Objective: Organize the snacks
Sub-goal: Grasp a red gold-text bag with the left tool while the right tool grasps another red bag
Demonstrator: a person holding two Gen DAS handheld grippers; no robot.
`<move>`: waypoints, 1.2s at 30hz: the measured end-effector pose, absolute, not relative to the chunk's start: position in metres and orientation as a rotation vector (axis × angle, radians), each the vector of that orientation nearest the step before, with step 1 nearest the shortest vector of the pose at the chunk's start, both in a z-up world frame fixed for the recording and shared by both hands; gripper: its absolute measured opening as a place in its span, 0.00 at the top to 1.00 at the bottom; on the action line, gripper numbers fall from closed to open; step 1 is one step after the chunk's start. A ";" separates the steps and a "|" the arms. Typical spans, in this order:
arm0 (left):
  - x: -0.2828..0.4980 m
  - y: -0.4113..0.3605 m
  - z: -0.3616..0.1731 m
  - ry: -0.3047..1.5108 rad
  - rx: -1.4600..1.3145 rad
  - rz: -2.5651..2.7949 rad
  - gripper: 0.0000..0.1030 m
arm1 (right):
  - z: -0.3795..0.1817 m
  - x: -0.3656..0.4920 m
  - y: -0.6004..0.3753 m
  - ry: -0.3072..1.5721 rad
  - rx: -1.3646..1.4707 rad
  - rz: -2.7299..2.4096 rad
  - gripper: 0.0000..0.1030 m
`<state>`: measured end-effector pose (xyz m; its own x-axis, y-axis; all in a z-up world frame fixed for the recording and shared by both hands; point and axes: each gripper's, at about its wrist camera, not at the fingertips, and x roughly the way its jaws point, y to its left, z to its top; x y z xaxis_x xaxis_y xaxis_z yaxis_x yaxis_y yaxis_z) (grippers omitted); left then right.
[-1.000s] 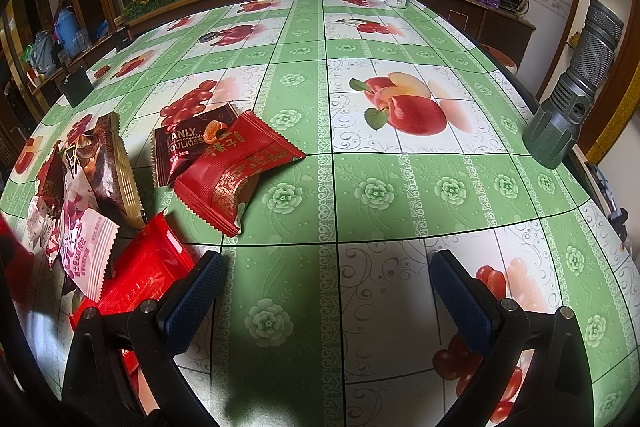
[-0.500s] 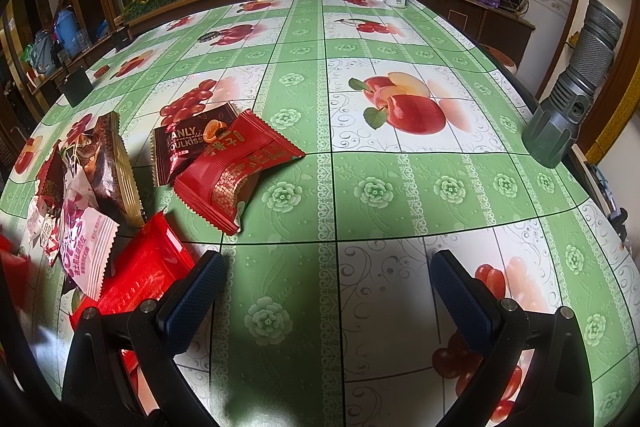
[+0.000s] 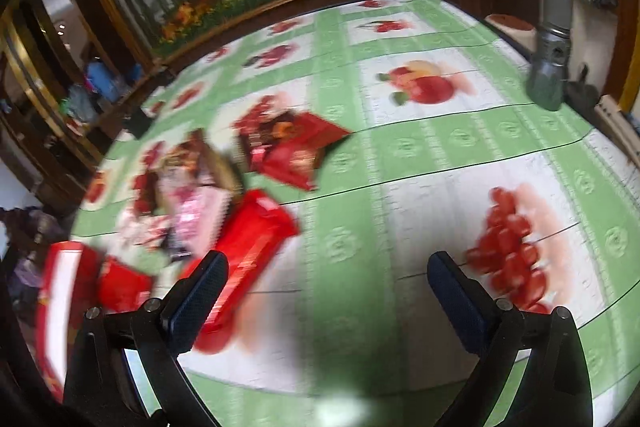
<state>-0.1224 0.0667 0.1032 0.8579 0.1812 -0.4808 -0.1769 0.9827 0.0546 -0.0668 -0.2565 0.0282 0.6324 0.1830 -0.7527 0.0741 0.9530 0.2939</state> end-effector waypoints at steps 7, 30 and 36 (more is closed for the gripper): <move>-0.127 0.072 0.101 0.523 0.016 0.216 0.00 | 0.029 -0.057 -0.200 0.937 0.201 0.069 0.02; -0.072 0.019 0.042 0.871 0.143 0.089 0.00 | 0.010 -0.065 -0.228 0.980 0.137 0.210 0.60; -0.039 0.018 0.023 0.948 0.080 0.143 0.00 | 0.011 -0.087 -0.249 0.982 0.121 0.233 0.60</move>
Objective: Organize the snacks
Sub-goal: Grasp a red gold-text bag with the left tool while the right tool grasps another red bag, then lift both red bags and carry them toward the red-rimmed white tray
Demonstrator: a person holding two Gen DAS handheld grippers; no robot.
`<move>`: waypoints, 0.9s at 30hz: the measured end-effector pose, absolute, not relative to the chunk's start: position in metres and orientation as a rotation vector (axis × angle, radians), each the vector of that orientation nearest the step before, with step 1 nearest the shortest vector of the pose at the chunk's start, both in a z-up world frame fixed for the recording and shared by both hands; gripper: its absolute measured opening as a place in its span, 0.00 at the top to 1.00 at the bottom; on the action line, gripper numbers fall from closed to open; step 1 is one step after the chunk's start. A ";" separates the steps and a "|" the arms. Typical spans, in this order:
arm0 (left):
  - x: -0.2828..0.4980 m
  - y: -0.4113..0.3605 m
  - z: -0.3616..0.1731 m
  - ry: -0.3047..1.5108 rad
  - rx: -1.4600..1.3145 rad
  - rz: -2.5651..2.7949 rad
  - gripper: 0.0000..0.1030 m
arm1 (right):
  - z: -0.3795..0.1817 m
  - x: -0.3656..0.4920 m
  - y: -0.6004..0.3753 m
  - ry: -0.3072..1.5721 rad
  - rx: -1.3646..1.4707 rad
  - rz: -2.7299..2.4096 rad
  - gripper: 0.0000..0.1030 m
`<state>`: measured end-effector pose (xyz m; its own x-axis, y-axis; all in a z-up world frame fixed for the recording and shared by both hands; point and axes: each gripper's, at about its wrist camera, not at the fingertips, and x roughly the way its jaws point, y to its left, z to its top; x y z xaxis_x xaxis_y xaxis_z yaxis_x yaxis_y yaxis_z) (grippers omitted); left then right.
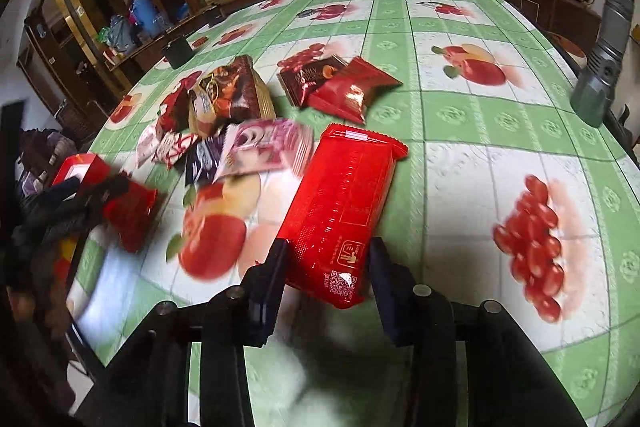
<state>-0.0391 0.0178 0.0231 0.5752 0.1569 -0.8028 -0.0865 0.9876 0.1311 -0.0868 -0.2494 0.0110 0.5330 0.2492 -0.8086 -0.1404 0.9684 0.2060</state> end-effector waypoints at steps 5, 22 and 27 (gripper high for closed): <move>-0.035 0.015 0.004 0.985 0.075 0.078 0.00 | 0.013 -0.096 -0.252 0.995 0.096 0.260 0.57; -0.092 -0.025 0.025 0.920 0.227 -0.352 0.00 | 0.020 -0.087 -0.246 0.984 0.058 0.211 0.40; -0.091 0.004 0.035 1.081 0.100 -0.131 0.00 | 0.023 -0.079 -0.228 0.981 0.018 0.190 0.30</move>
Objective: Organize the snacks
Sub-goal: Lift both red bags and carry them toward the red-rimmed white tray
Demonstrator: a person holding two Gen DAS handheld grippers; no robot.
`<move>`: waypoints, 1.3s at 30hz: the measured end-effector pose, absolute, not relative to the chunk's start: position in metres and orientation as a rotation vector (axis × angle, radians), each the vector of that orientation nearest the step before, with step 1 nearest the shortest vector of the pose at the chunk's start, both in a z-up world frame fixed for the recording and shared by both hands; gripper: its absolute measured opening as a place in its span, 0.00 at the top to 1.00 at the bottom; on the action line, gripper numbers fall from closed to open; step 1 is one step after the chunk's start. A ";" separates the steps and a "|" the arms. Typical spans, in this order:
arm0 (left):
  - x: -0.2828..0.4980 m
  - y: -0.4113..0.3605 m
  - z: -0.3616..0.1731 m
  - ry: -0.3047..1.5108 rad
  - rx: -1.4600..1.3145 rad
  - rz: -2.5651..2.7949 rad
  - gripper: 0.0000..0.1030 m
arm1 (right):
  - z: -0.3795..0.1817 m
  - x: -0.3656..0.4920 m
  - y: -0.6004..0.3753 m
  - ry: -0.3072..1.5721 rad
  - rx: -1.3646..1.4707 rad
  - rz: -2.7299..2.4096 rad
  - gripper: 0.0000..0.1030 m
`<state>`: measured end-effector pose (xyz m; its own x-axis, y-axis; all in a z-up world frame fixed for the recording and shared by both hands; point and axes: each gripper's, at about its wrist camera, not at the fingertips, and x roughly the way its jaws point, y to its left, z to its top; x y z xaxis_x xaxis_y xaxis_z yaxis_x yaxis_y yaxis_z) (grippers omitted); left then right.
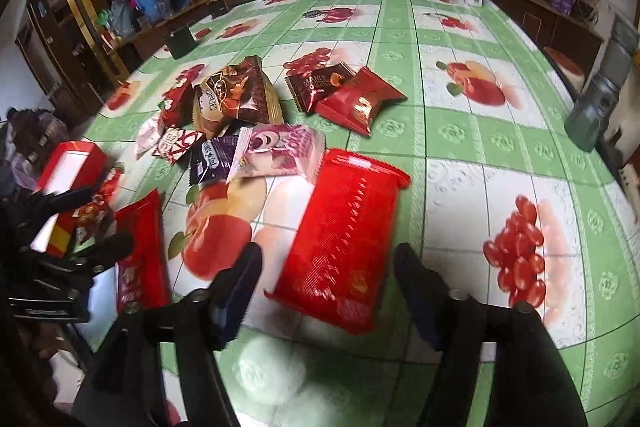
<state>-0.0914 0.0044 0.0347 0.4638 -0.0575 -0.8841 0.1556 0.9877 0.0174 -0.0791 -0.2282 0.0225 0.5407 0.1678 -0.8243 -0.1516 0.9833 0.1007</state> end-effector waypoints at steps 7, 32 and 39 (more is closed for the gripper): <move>-0.100 -0.008 0.015 1.209 -0.085 -0.103 0.00 | 0.008 -0.071 -0.212 1.008 -0.058 0.109 0.49; -0.097 0.001 0.019 1.053 0.053 -0.097 0.52 | 0.008 -0.086 -0.210 0.969 -0.066 0.131 0.53; -0.108 -0.004 0.019 1.024 0.080 -0.176 0.53 | 0.012 -0.096 -0.225 0.985 0.026 0.148 0.54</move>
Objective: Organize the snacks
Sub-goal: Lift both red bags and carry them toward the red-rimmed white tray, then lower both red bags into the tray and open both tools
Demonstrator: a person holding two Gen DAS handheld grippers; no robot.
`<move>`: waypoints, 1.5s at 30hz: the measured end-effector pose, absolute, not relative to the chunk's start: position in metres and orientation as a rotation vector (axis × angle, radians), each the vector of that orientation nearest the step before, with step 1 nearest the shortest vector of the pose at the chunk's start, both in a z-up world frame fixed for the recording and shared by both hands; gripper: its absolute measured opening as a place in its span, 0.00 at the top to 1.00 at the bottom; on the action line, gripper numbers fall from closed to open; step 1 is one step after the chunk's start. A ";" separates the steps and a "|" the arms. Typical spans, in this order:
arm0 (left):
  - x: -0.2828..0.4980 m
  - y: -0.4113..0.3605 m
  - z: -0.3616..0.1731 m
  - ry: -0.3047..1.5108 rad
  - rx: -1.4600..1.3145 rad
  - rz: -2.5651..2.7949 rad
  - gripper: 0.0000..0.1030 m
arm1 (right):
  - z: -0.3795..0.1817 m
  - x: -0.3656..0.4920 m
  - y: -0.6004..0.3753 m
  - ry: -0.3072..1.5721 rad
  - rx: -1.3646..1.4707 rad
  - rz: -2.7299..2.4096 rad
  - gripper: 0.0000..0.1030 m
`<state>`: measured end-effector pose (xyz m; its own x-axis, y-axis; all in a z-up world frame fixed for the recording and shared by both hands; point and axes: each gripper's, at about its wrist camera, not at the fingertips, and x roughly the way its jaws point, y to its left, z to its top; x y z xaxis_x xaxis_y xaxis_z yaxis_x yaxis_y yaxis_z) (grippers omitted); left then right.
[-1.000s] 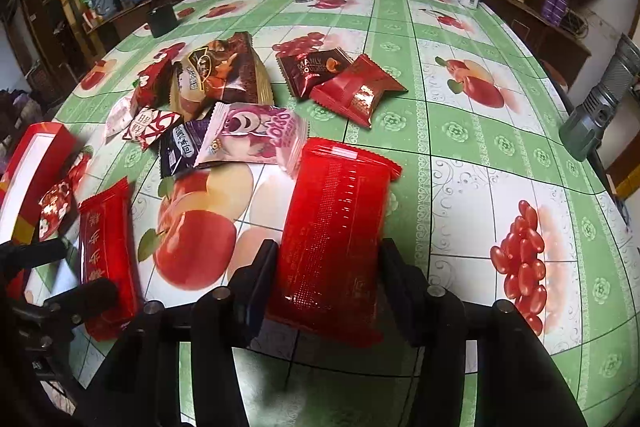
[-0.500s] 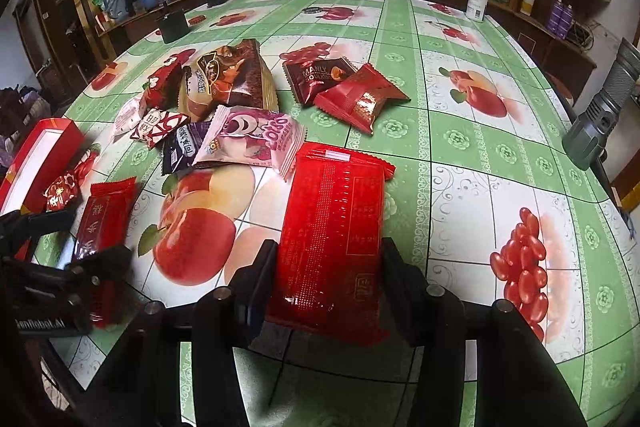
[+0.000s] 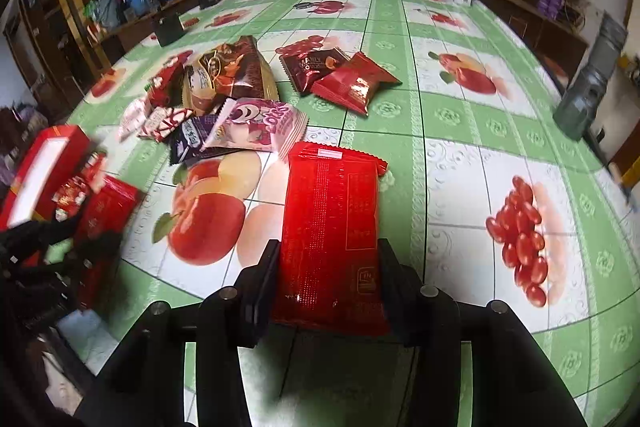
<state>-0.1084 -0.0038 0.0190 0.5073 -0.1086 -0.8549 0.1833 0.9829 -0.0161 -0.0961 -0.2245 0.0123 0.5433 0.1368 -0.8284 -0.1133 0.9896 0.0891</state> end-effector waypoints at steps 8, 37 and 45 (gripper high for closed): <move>-0.122 0.004 0.046 0.943 0.024 -0.220 0.53 | 0.033 -0.107 -0.247 0.976 0.221 0.310 0.54; -0.167 0.189 0.080 0.735 -0.152 0.208 0.53 | 0.081 -0.103 0.016 0.955 0.204 0.889 0.55; -0.172 0.215 0.065 0.757 -0.176 0.256 0.53 | 0.067 -0.118 0.074 0.978 0.117 0.917 0.55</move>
<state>-0.1718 0.2147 0.0654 0.6981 0.1660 -0.6965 -0.2916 0.9543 -0.0648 -0.1181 0.0737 0.0670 0.2285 0.7134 -0.6624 -0.6152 0.6332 0.4697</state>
